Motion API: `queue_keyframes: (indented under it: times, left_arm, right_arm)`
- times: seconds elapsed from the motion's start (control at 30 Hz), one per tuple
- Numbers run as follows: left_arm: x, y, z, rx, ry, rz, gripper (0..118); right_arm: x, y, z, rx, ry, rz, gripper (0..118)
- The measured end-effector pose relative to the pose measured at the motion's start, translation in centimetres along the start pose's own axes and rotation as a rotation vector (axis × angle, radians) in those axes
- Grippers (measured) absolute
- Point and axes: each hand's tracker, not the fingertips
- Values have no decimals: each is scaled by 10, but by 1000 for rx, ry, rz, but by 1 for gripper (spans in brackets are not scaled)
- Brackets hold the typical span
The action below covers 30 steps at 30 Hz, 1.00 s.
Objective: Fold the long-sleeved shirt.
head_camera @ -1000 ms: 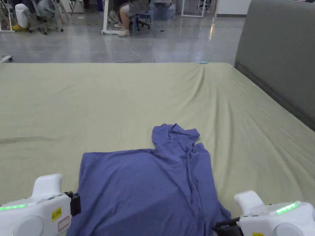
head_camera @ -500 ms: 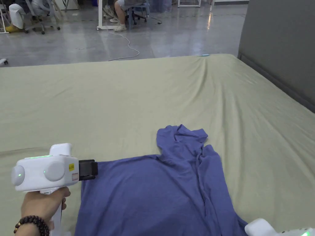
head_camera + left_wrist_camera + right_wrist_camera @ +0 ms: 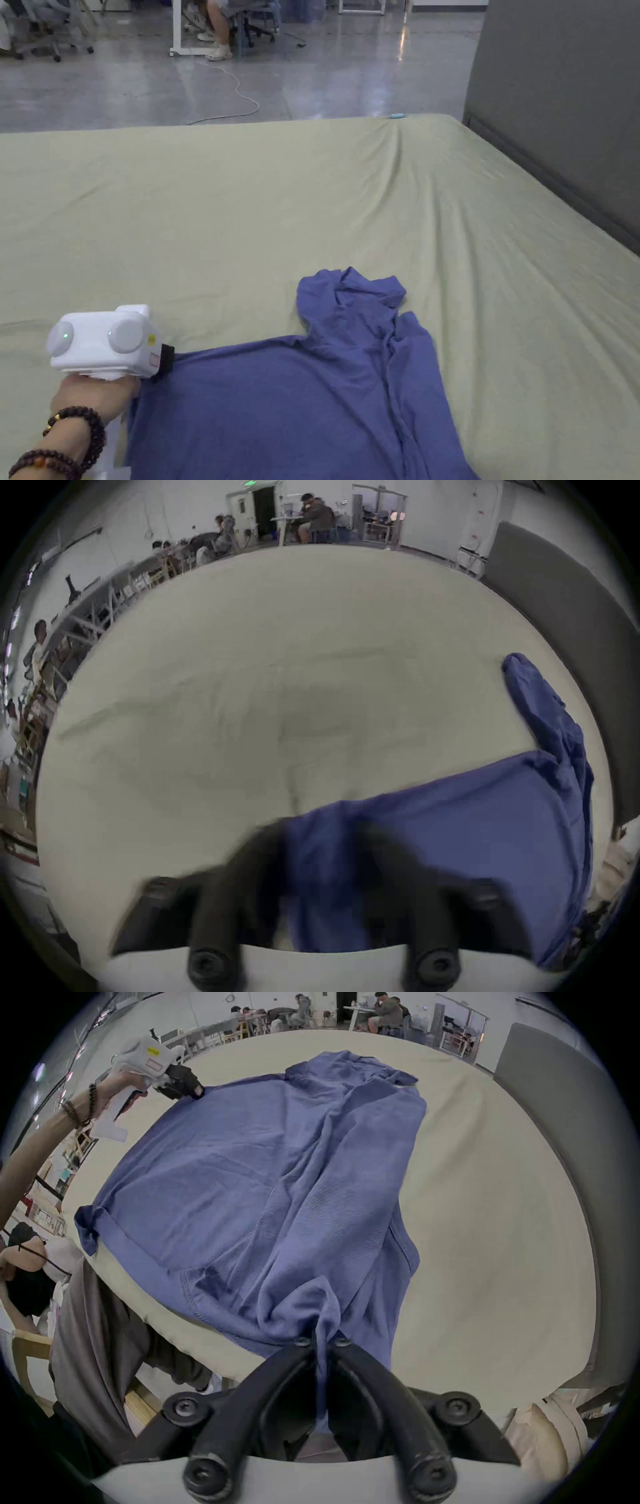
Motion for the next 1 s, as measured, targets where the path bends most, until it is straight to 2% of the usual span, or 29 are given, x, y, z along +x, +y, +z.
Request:
queue_keyframes:
  times: [0.03, 0.1, 0.23, 0.3, 0.37, 0.43, 0.6, 0.67, 0.73, 0.83, 1.0]
  left_arm:
    - [1, -1, 7, 18, 21, -11, 0]
    - [-7, 0, 21, 39, -74, 49, 0]
    - [-32, 14, 71, 150, -88, 89, 0]
    - [-45, 27, 102, 216, -90, 93, 0]
    - [-53, 43, 138, 308, -71, 129, 0]
    - [-67, 70, 180, 410, -30, 128, 0]
    - [-86, 144, 284, 608, -23, 190, 0]
    - [-86, 178, 321, 654, 12, 176, 0]
    - [-89, 209, 357, 718, 28, 180, 0]
    - [-86, 252, 407, 773, 72, 202, 0]
    - [-79, 292, 455, 883, 69, 183, 0]
  right_arm:
    - [-1, 1, 1, -1, -1, 6, 1]
    - [2, 5, 11, 21, 4, 14, 1]
    - [22, 37, 67, 217, 12, -42, 1]
    - [35, 64, 101, 318, -11, -33, 1]
    - [45, 97, 133, 401, -78, 17, 1]
    - [57, 141, 166, 490, -186, 73, 1]
    - [95, 259, 246, 647, -276, 70, 1]
    - [109, 309, 278, 691, -315, 74, 1]
    - [118, 357, 312, 738, -350, 37, 1]
    - [134, 419, 358, 773, -401, -95, 1]
    - [151, 464, 409, 858, -385, -212, 1]
